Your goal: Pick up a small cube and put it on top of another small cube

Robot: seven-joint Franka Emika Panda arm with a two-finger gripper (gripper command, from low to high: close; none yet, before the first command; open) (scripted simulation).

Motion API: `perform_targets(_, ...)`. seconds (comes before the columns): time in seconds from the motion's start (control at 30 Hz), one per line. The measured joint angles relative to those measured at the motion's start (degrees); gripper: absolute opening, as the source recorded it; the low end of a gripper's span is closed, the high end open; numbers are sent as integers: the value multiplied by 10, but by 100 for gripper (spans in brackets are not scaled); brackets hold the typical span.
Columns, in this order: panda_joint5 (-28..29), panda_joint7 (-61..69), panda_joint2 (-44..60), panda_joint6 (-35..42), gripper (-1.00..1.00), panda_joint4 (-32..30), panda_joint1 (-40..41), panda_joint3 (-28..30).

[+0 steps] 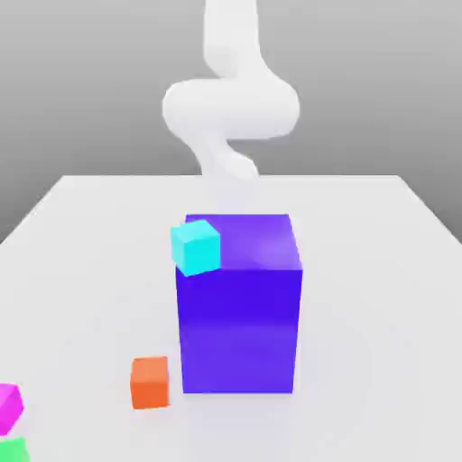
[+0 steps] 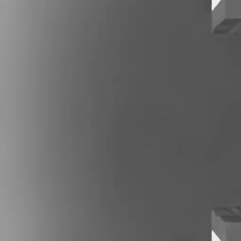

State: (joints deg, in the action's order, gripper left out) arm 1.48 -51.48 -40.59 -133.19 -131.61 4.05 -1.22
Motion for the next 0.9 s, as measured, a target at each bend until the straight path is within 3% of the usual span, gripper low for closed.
perform_targets(0.27,53,-187,171,-45,0,6,115,-22)
perform_targets(0.53,89,-358,337,-89,0,11,189,-1)
perform_targets(0.73,72,-456,458,-127,0,14,243,24)
perform_targets(0.9,17,-509,556,-160,0,16,271,41)
